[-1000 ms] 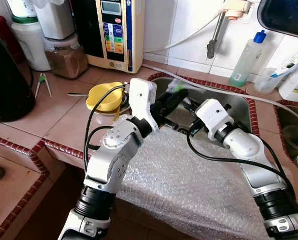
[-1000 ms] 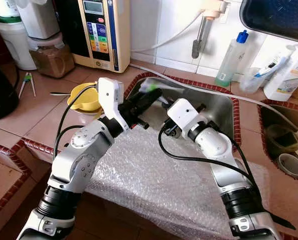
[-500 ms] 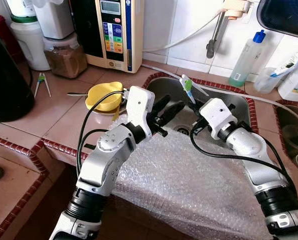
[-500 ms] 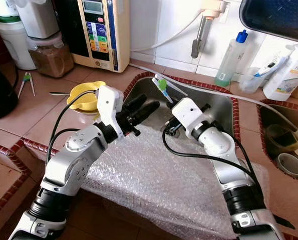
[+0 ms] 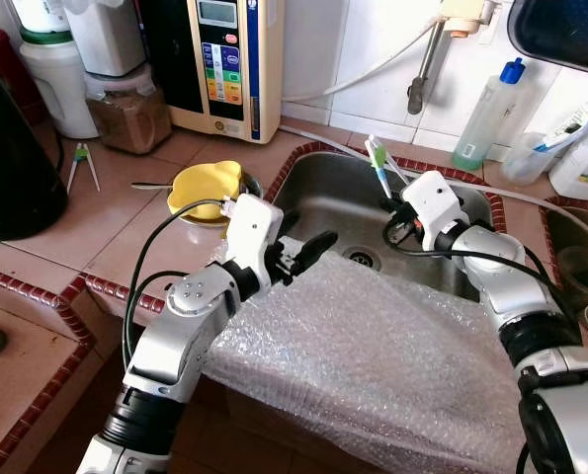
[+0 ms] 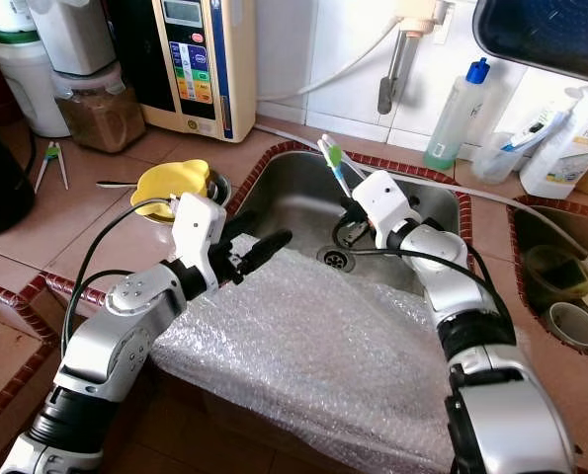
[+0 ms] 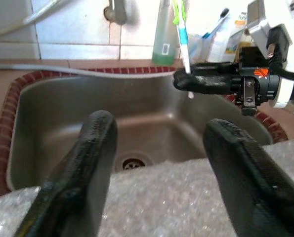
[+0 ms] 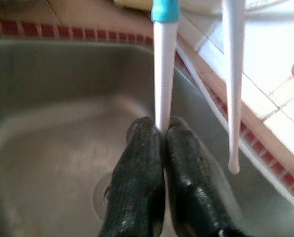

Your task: Kitchen organization

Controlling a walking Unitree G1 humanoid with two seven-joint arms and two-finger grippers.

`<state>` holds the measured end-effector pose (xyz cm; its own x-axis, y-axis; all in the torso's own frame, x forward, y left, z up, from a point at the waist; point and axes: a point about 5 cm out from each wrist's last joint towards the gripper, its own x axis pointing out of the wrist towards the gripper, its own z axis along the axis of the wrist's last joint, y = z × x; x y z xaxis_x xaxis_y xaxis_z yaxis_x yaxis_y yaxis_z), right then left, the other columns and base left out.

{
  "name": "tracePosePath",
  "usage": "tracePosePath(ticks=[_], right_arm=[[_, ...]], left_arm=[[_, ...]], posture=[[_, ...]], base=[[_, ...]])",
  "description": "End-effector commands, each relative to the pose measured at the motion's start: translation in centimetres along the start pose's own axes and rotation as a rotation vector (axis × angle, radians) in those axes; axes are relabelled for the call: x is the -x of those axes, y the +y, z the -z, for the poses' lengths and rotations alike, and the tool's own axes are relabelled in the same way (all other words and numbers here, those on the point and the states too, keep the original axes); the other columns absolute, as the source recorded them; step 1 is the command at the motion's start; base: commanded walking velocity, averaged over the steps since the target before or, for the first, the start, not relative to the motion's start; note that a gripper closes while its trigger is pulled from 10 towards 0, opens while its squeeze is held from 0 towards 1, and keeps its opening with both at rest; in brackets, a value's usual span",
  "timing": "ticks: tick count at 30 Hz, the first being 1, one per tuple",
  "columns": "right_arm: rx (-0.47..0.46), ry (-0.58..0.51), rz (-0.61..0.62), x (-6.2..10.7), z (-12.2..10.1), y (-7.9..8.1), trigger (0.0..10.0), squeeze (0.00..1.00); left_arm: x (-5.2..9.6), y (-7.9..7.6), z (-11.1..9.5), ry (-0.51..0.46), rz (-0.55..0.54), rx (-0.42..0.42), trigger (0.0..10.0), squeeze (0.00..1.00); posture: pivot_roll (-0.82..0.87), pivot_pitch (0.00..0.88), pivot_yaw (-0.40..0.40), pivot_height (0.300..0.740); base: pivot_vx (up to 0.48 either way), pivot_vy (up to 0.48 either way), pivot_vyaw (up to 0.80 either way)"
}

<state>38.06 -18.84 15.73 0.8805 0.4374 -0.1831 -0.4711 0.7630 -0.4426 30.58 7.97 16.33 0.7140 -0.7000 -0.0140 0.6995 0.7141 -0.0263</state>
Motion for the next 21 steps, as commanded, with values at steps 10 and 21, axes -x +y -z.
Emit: tracePosePath(ticks=[10, 21], right_arm=[[-0.227, 0.165, 0.054, 0.6, 4.0, 0.7, 10.0, 1.0], [-0.191, 0.09, -0.043, 0.1, 3.8, 3.0, 10.0, 1.0]], left_arm=[[1.1, -0.1, 0.9, 0.045, -0.015, -0.04, 10.0, 1.0], [1.0, 0.1, 0.7, 0.043, -0.029, -0.077, 10.0, 1.0]], posture=[[0.01, 0.06, -0.006, 0.74], [-0.01, 0.047, 0.006, 0.74]], base=[[0.0, 0.0, 0.0], [0.0, 0.0, 0.0]])
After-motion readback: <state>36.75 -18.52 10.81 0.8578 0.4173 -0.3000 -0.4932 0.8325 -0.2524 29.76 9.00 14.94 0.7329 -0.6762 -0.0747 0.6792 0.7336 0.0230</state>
